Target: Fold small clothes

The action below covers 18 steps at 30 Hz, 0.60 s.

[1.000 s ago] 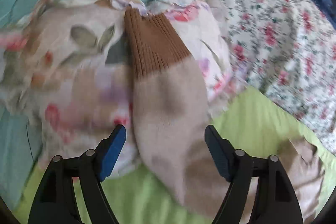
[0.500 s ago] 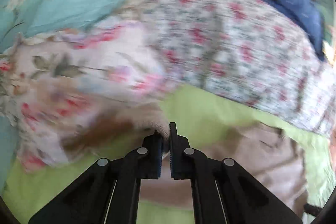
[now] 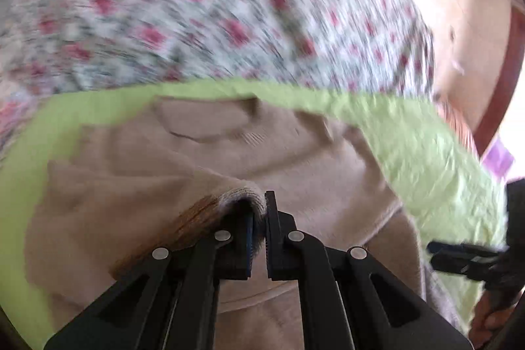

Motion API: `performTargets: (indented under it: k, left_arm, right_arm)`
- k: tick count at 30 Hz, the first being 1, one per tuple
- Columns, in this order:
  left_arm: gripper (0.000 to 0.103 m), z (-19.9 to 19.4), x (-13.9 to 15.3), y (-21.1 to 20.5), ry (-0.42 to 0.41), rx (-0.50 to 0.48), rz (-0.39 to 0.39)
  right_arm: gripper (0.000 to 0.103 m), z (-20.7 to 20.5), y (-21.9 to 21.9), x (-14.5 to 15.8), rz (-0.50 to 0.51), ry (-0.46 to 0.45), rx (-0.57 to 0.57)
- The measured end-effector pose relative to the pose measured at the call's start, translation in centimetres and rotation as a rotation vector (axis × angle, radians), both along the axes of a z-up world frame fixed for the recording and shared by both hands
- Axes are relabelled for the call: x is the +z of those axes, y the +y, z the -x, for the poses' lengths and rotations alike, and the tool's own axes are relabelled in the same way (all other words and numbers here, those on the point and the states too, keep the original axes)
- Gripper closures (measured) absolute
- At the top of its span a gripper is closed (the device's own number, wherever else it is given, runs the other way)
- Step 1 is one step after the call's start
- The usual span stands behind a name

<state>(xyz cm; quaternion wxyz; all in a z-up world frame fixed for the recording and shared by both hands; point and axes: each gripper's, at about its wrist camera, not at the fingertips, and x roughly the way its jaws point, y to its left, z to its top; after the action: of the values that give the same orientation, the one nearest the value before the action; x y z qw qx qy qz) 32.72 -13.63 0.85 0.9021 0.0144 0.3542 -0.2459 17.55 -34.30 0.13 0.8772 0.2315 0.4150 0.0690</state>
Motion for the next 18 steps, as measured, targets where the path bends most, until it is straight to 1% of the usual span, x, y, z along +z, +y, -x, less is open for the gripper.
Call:
performTargets:
  k: [1,2,5,6,7,8,9,10,11,13,15,17,18]
  left_arm:
    - [0.096,-0.5,-1.3,-1.3,0.029,-0.028,-0.029]
    - [0.094,-0.9,-2.3,-2.2,0.051,-0.036,-0.055]
    - [0.092,-1.4,-5.3,-3.2,0.139,-0.059,-0.099]
    - [0.092,-1.2,-5.5,-3.1,0.154,-0.062,-0.103]
    - [0.087,-0.5,-5.4,-2.5,0.153,-0.066,-0.093]
    - [0.073,0.2,-5.2,-2.0,0.150,-0.070,-0.081]
    - [0.063,1.0,-4.8,-1.1,0.144,-0.065,-0.071]
    - [0.045,1.6,-4.6,-0.3,0.132,-0.050,-0.068]
    - [0.039,2.4,-4.2,1.0,0.119,-0.031,-0.062]
    - [0.039,3.8,-3.8,3.8,0.112,0.008,-0.048]
    - [0.039,4.9,-3.8,6.6,0.113,0.055,-0.050]
    - [0.039,5.5,-3.9,10.0,0.114,0.139,-0.067]
    - [0.039,5.5,-4.2,12.1,0.118,0.205,-0.080]
  right_arm:
    - [0.044,-0.1,-0.3,-0.1,-0.005,0.001,-0.007]
    - [0.044,-0.2,-0.7,-0.2,-0.010,0.003,-0.016]
    - [0.044,-0.5,-1.1,-0.1,-0.016,0.002,-0.021]
    - [0.044,-0.7,-1.1,0.1,-0.012,-0.002,-0.016]
    - [0.044,-0.8,-0.9,0.2,-0.009,-0.005,-0.012]
    - [0.044,-1.1,-0.6,0.5,-0.006,-0.012,-0.001]
    - [0.044,-1.4,-0.2,0.7,-0.002,-0.017,0.011]
    - [0.044,-1.7,0.0,0.7,0.002,-0.020,0.022]
    - [0.044,-2.1,0.6,0.9,0.012,-0.024,0.038]
    - [0.044,-3.1,1.9,1.0,0.025,-0.028,0.065]
    - [0.044,-4.3,3.6,0.9,0.044,-0.030,0.107]
    - [0.044,-5.7,5.8,0.7,0.088,-0.034,0.156]
    - [0.044,-6.1,6.8,0.6,0.111,-0.038,0.179]
